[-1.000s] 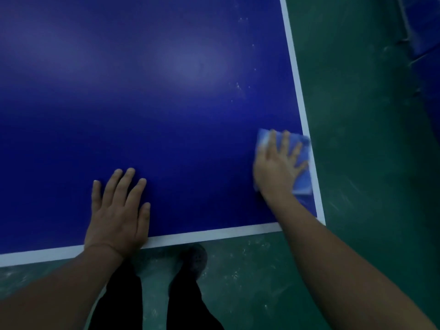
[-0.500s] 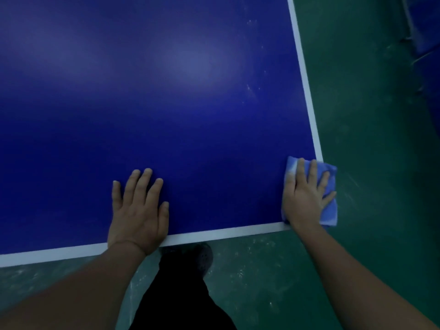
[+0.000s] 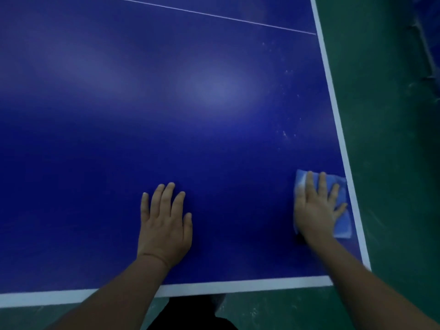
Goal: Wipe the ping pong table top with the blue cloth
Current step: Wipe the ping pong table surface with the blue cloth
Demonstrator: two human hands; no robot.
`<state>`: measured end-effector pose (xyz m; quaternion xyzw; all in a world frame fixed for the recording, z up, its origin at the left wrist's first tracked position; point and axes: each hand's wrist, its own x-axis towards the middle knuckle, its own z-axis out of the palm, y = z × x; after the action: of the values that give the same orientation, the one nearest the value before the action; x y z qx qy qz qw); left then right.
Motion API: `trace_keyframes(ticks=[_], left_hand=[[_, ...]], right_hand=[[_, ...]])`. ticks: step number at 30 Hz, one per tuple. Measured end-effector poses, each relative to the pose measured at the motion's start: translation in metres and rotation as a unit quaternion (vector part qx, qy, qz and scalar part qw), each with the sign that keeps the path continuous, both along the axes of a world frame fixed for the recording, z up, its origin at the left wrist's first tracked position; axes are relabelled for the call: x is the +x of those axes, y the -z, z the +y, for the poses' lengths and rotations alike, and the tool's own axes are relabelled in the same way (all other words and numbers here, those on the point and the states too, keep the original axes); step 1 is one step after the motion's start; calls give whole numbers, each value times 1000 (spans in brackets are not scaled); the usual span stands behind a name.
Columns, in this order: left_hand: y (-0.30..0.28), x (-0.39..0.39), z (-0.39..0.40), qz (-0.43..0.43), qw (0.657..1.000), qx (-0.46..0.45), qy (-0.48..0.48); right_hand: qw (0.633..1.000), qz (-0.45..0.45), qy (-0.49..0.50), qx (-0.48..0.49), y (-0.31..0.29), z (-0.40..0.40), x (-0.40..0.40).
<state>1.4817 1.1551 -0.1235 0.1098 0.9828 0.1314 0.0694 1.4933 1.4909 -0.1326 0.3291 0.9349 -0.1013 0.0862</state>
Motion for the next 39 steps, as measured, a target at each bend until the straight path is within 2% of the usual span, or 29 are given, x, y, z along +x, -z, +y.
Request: trace_keyframes(ticks=[3, 6, 9, 11, 13, 15, 17, 19, 20, 22, 23, 25, 27, 28, 29, 31, 32, 34, 36, 39], left_hand=[[8, -2, -2, 14, 1000, 11, 9], [12, -2, -3, 41, 999, 29, -8], [13, -3, -3, 43, 999, 32, -10], [13, -3, -3, 26, 999, 25, -10], [12, -3, -2, 7, 1000, 8, -2], [12, -4, -2, -7, 1000, -5, 6], [12, -5, -2, -9, 1000, -11, 12], [12, -4, -2, -6, 1000, -16, 13], [12, -5, -2, -7, 1000, -18, 14], [9, -5, -1, -7, 1000, -18, 15], [8, -6, -1, -5, 1000, -19, 15], [5, -6, 1, -4, 1000, -23, 13], [3, -6, 2, -2, 1000, -28, 7], [3, -6, 3, 1, 1000, -31, 5], [2, -5, 4, 5, 999, -35, 2], [1, -5, 6, 9, 999, -44, -4], [1, -4, 8, 10, 999, -52, -6], [0, -1, 14, 16, 997, -73, -17], [-2, 5, 27, 28, 994, -76, -69], [-7, 23, 72, 52, 987, -36, -148]], right_hand=[[992, -4, -126, 16, 2, -74, -9], [959, 34, -283, 10, 10, -149, -51], [928, 71, -364, -39, 12, -195, -110], [917, 73, -392, -30, 13, -191, -146], [928, 51, -370, 19, 14, -146, -172], [957, 21, -277, 88, 15, -70, -184], [993, 6, -97, 68, 11, 18, -177], [998, 11, 58, 9, -3, 65, -162], [996, 16, 93, -3, -5, 66, -156], [996, 33, 75, 21, -3, 32, -150], [998, 38, 20, 43, 0, 3, -144], [984, 56, -158, 68, 9, -66, -119], [926, 63, -373, 24, 14, -105, -80], [895, 55, -443, 5, 13, -98, -67], [879, 46, -474, -9, 11, -73, -63], [891, 25, -451, 42, 7, 1, -74], [913, 3, -402, 70, 4, 40, -86], [960, -1, -271, 62, 2, 106, -119], [979, 20, -201, 12, -1, 131, -153], [976, 43, -214, -12, 0, 114, -163]])
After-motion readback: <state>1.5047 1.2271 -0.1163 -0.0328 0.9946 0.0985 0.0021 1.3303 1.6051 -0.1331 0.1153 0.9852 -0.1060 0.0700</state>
